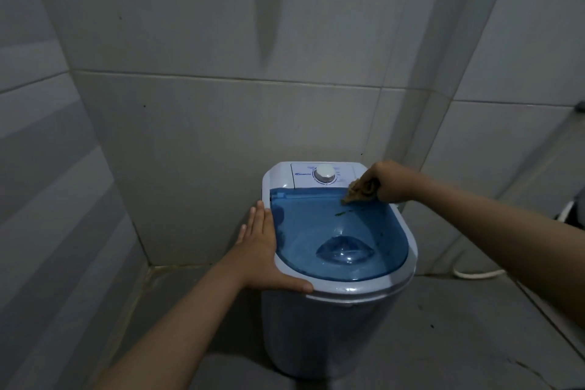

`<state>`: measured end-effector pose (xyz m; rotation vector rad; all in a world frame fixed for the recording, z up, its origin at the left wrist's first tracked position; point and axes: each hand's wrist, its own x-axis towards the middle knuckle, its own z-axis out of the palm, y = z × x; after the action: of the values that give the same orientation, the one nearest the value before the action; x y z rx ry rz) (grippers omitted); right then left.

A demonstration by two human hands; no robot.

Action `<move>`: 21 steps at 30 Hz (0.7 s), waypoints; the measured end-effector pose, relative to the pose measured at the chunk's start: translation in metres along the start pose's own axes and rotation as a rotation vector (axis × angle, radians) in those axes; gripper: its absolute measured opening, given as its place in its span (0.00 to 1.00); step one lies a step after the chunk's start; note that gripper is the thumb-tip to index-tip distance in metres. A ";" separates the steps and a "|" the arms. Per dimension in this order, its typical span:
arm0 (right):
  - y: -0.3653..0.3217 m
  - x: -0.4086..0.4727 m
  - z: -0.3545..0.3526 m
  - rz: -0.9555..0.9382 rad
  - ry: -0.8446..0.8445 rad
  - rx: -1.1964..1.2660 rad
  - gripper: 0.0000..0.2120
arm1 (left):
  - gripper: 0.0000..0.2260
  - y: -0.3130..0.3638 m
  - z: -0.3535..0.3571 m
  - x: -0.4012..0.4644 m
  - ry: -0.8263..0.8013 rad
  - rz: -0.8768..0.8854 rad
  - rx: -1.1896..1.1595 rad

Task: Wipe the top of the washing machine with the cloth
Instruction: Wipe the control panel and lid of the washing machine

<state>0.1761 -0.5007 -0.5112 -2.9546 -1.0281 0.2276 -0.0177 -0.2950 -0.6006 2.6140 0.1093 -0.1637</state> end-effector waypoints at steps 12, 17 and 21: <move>-0.001 0.053 0.016 -0.031 0.236 0.085 0.21 | 0.71 -0.005 0.003 0.005 -0.003 0.017 0.009; 0.008 0.061 0.022 0.013 0.184 -0.015 0.31 | 0.71 -0.006 0.004 0.006 -0.017 0.019 0.011; 0.019 0.057 0.018 0.145 0.155 0.012 0.30 | 0.71 -0.006 0.004 0.006 -0.015 0.020 0.020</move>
<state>0.2291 -0.4812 -0.5372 -2.9817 -0.7941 0.0047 -0.0124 -0.2912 -0.6079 2.6323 0.0760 -0.1786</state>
